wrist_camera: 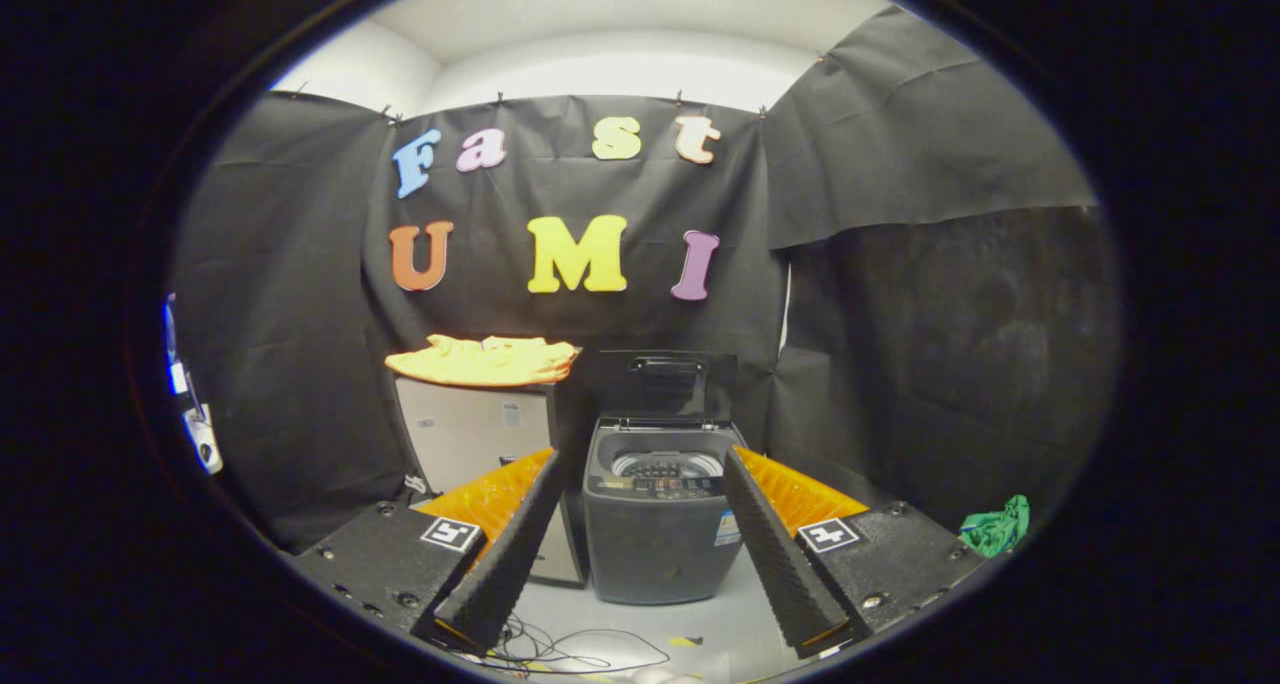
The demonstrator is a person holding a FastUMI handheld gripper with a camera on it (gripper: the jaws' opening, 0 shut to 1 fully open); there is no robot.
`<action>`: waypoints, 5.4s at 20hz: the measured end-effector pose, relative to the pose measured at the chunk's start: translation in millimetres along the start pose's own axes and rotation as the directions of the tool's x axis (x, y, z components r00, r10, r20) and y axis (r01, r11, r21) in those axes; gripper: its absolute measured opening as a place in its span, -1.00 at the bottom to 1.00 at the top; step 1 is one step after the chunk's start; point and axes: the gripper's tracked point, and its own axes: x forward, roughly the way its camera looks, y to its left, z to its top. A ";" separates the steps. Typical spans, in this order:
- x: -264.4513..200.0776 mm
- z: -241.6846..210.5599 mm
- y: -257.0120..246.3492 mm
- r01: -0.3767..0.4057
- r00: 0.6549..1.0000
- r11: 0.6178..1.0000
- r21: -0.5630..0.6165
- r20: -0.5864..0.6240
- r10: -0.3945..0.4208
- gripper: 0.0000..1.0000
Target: Put the clothes into the washing machine and then close the washing machine lid.
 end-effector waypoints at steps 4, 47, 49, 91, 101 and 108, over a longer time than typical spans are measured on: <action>2.2 4.2 4.9 0.008 1.000 1.000 -0.007 0.008 -0.008 1.00; 506.8 93.3 327.4 -0.229 0.883 0.973 -0.005 -0.422 0.206 1.00; 527.5 67.0 327.2 -0.207 0.869 0.978 -0.030 -0.466 0.169 1.00; 433.8 98.8 316.1 -0.382 0.819 0.922 0.064 -0.439 0.370 -0.87; 261.8 234.8 237.8 -0.435 0.898 0.897 0.077 -0.028 0.438 -0.88; 199.9 302.6 126.6 -0.375 0.921 0.925 0.064 0.138 0.364 -0.88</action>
